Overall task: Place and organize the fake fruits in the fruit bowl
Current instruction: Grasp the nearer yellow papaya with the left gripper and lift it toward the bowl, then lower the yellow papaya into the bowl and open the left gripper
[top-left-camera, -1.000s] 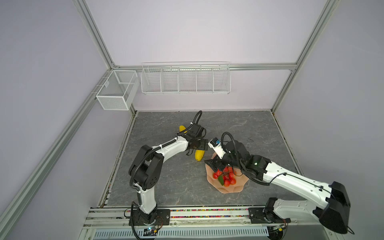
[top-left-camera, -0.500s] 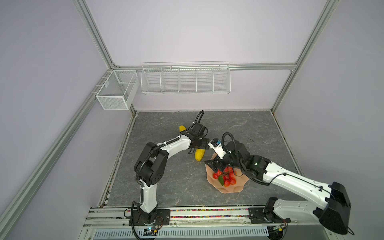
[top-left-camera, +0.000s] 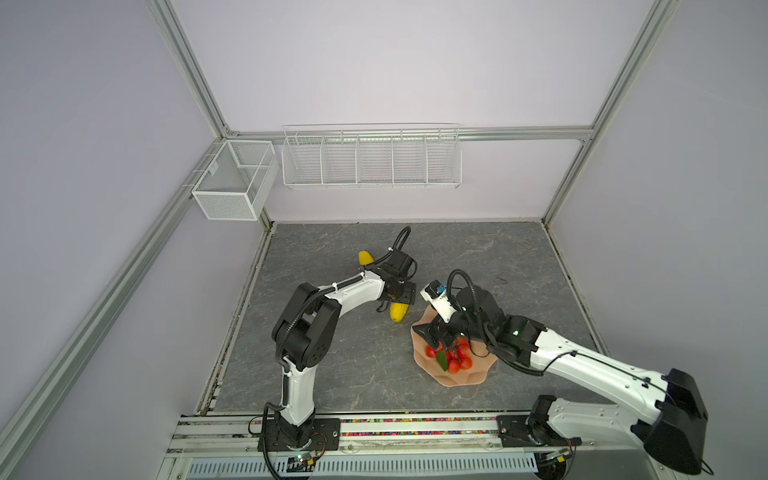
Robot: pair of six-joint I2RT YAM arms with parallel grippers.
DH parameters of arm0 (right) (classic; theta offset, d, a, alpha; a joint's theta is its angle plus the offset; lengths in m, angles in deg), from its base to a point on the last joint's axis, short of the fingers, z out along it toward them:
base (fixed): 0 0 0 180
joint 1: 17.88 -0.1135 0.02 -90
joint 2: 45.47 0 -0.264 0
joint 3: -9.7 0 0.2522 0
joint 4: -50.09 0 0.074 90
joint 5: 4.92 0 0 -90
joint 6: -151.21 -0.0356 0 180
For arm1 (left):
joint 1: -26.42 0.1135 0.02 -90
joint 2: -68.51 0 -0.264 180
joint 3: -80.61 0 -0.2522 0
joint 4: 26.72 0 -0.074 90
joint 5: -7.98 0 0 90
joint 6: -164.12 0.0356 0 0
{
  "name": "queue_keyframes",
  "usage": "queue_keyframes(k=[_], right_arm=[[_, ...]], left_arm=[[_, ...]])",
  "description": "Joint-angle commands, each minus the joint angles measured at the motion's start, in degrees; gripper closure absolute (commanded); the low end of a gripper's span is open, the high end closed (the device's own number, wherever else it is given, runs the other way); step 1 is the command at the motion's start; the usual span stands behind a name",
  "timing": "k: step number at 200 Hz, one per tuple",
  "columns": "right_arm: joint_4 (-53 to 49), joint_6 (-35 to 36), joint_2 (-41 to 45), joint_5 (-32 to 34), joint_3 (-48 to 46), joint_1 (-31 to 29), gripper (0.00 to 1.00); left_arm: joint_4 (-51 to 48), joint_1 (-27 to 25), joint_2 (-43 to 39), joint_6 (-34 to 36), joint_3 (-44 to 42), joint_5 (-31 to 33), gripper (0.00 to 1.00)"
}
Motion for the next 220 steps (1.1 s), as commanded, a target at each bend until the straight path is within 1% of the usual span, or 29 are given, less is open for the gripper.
queue_keyframes(k=[1, 25, 63, 84, 101, 124, 149, 167, 184, 220], right_arm=[[1.2, -1.0, 1.7, 0.6, -1.6, 0.4, 0.12], [0.6, -1.3, 2.6, 1.2, -1.7, 0.4, 0.12], [0.2, -2.4, 5.6, 2.6, -3.2, 0.4, 0.12], [-1.5, -3.1, 8.6, 3.8, -4.3, 0.8, 0.12], [-2.2, -4.2, 12.4, 4.2, -6.3, 1.1, 0.11], [-3.7, -5.7, 17.7, 5.5, -9.3, 1.8, 0.12], [-5.7, -6.6, 22.6, 7.3, -11.7, 2.0, 0.12], [-6.9, -6.8, 24.7, 8.2, -12.5, 2.0, 0.11], [-7.5, -6.9, 26.5, 8.7, -13.0, 2.0, 0.12], [-8.0, -7.0, 28.5, 8.9, -13.6, 2.0, 0.12]], left_arm=[[-0.8, -0.6, 0.8, -0.2, -0.8, 0.6, 0.30], [-0.8, -0.7, 0.5, -0.6, -1.0, 1.2, 0.39], [-0.2, -0.7, -4.1, -0.6, -2.8, 2.9, 0.51], [-0.1, -0.7, -8.2, 0.2, -4.2, 3.5, 0.52], [0.1, -0.8, -11.9, 1.4, -5.6, 2.3, 0.53], [0.2, -2.2, -16.7, 5.0, -7.0, -1.5, 0.53], [0.2, -6.0, -20.2, 8.9, -7.4, -6.4, 0.52], [0.9, -9.0, -21.4, 10.3, -8.0, -7.8, 0.53], [1.5, -11.5, -21.3, 10.8, -8.2, -6.8, 0.53], [2.4, -12.9, -18.2, 8.7, -8.2, -5.9, 0.52]])
